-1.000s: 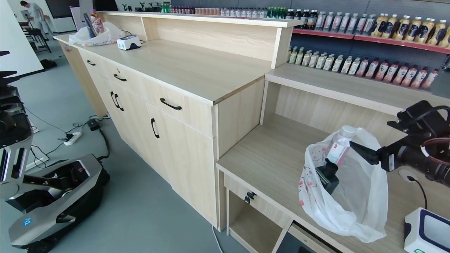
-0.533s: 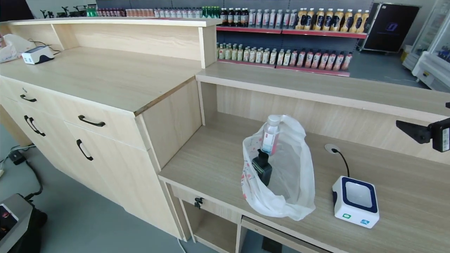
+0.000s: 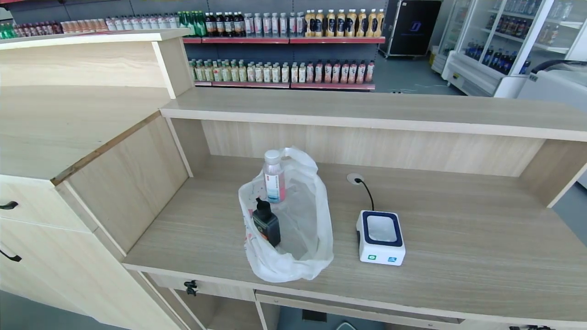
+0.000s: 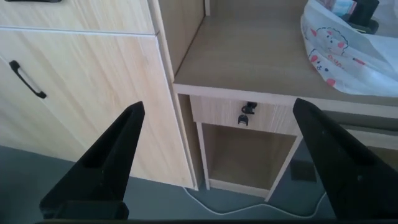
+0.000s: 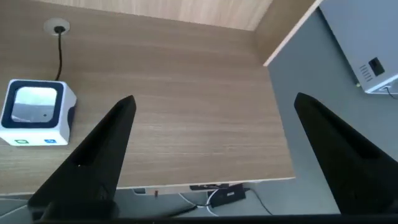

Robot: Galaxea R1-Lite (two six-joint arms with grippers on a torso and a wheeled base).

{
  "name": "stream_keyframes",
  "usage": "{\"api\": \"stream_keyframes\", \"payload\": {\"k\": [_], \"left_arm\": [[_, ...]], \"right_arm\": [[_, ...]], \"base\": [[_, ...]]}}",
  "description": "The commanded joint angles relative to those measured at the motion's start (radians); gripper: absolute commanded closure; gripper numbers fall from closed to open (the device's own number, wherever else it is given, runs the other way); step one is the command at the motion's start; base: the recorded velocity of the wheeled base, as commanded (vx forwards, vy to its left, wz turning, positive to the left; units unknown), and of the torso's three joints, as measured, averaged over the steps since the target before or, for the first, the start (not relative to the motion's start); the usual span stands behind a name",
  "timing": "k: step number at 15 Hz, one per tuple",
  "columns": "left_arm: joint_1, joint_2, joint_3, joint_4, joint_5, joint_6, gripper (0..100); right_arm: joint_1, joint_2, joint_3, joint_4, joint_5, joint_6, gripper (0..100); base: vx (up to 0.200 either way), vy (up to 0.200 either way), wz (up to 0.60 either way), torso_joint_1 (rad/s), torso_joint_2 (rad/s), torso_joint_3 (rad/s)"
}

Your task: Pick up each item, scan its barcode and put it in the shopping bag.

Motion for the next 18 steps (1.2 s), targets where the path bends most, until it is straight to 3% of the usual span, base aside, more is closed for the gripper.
{"api": "stream_keyframes", "payload": {"k": [1,4,6,7,9,10,13,18], "left_arm": [[-0.001,0.002,0.000,0.000,0.000,0.000,0],[-0.001,0.002,0.000,0.000,0.000,0.000,0],[-0.001,0.002,0.000,0.000,0.000,0.000,0],[-0.001,0.002,0.000,0.000,0.000,0.000,0],[-0.001,0.002,0.000,0.000,0.000,0.000,0],[-0.001,0.002,0.000,0.000,0.000,0.000,0],[-0.001,0.002,0.000,0.000,0.000,0.000,0],[-0.001,0.000,0.000,0.000,0.000,0.000,0]], "right_arm": [[-0.002,-0.254,0.209,0.003,-0.042,0.032,0],[0.007,-0.475,0.520,-0.050,-0.039,0.061,0],[0.012,-0.614,0.750,-0.161,-0.050,0.096,0],[0.014,-0.654,0.750,-0.149,-0.058,0.107,0],[0.119,-0.800,0.738,-0.101,-0.018,0.102,0],[0.132,-0.843,0.739,-0.106,-0.013,0.104,0],[0.133,-0.843,0.745,-0.098,-0.018,0.211,0],[0.132,-0.843,0.739,-0.063,-0.018,0.217,0]], "base": [[0.000,0.000,0.00,0.000,0.00,0.000],[0.000,0.000,0.00,0.000,0.00,0.000],[0.000,0.000,0.00,0.000,0.00,0.000],[0.000,0.000,0.00,0.000,0.00,0.000],[0.000,0.000,0.00,0.000,0.00,0.000],[0.000,0.000,0.00,0.000,0.00,0.000],[0.000,0.000,0.00,0.000,0.00,0.000],[0.000,0.000,0.00,0.000,0.00,0.000]]}}
